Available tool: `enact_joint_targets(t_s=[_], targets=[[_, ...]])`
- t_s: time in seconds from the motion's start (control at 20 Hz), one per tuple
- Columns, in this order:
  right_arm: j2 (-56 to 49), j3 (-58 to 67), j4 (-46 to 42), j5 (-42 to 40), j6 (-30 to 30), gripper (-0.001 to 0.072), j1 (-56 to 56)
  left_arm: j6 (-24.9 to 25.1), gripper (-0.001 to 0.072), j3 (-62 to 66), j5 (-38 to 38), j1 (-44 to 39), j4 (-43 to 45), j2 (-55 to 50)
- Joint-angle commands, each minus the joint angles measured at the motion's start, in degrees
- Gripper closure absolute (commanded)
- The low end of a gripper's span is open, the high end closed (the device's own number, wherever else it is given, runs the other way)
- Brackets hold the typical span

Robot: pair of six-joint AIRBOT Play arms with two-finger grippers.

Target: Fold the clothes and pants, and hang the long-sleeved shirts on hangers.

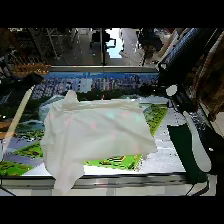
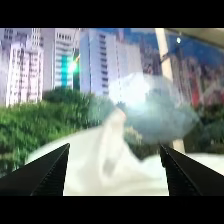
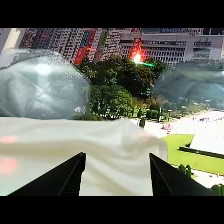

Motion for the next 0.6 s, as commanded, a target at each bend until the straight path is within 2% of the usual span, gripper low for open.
enact_joint_targets(t_s=[0.0,0.05,0.1,0.15,0.25,0.3,0.35,0.4,0.45,0.55], targets=[[-0.07,2.51,-0.68,15.85,1.09,0.024,-4.72,-8.28,0.0158,1.4,-24.15,3.54,11.02,-0.5],[0.44,1.99,-0.37,22.21,1.16,0.024,-7.04,-10.54,0.0243,0.66,-34.21,4.15,17.18,-0.46],[0.96,0.46,-0.15,28.41,1.14,0.024,-9.4,-10.69,0.0322,-1.6,-40.83,4.28,22.38,0.24],[1.7,-2.19,0.61,33.7,0.87,0.0239,-11.63,-10.73,0.0425,-6.58,-42.75,4.26,25.33,2.54],[4.92,-12.9,3.13,40.96,-2.67,0.0239,-16.61,-10.45,0.0444,-22.38,-36.35,4.11,24.98,11.5],[7.04,-19.06,4.85,41.9,-5.16,0.0239,-19.02,-10.43,0.0419,-31.39,-31.67,3.76,24.98,17.0],[9.05,-24.9,6.64,41.88,-7.23,0.0224,-21.38,-10.47,0.0301,-41.29,-26.95,3.43,24.52,23.23],[10.54,-29.92,8.72,41.9,-9.33,0.0168,-23.74,-10.47,0.0115,-49.96,-23.89,3.39,23.89,28.92],[10.93,-33.03,9.97,42.53,-11.5,0.0171,-25.42,-10.47,0.0003,-58.69,-21.62,3.43,22.49,34.8],[10.78,-35.76,8.0,43.08,-13.88,0.0171,-26.6,-10.49,0.0001,-72.59,-18.88,3.65,21.73,44.78]])
